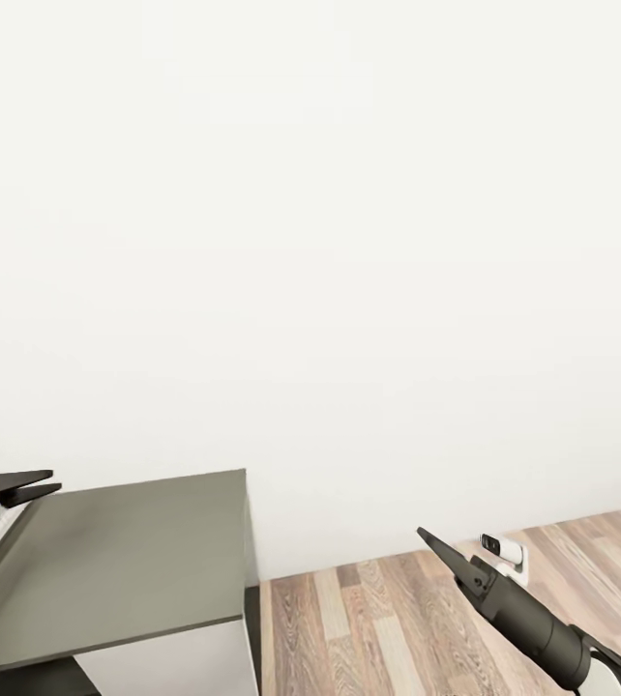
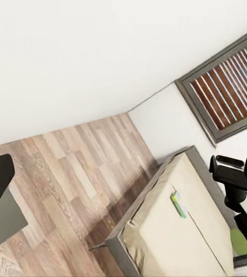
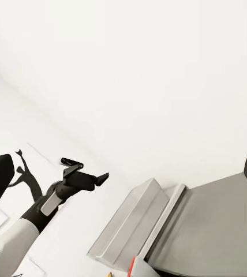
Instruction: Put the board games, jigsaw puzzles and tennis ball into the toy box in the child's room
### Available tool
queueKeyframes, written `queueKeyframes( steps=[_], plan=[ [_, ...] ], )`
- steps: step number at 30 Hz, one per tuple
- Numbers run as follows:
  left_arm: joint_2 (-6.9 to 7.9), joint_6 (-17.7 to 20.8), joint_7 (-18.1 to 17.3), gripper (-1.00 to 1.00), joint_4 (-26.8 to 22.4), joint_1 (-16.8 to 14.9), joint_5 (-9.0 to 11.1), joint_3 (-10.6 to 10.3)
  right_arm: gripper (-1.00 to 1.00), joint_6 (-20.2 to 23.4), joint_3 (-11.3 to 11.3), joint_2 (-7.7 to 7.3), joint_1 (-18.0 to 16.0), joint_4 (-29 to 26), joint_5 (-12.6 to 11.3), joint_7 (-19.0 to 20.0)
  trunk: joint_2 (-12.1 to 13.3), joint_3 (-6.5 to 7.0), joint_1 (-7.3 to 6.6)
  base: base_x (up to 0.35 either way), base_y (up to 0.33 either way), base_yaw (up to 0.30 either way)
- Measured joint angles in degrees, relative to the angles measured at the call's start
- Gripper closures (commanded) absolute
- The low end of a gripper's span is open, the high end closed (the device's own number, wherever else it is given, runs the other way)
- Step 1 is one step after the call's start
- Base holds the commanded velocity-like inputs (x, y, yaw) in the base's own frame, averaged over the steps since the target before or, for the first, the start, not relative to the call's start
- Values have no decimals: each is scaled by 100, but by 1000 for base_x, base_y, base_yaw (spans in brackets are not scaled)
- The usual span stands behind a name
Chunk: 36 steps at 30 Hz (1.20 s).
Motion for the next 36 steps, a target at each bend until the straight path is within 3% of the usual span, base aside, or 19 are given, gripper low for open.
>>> queueKeyframes(
  steps=[11, 17, 23, 32, 36],
  plan=[
    [-163, -9, 0, -100, -6, 3, -18, -18, -100, 8, -7, -1, 0, 16, -5, 16, 0, 75, 0, 0, 0, -211],
    [-392, -15, 0, -100, -33, 0, -54, -161, -100, 10, -81, -6, 1, 20, -8, 20, -1, 115, 0, 0, 0, -211],
    [-558, -20, -1, -100, -62, -6, -67, -356, -100, 20, -288, -9, 6, 56, -9, 110, -4, 152, 1, 0, 0, -211],
    [-983, -25, -1, -100, -84, -51, -137, -687, -100, 40, -762, -7, 61, 226, -9, 495, -9, 207, 2, 0, 0, -211],
    [-1111, -26, -1, -100, -85, -67, -189, -747, -100, 45, -842, -4, 75, 244, -8, 534, -9, 234, 2, 0, 0, -211]
  ],
)
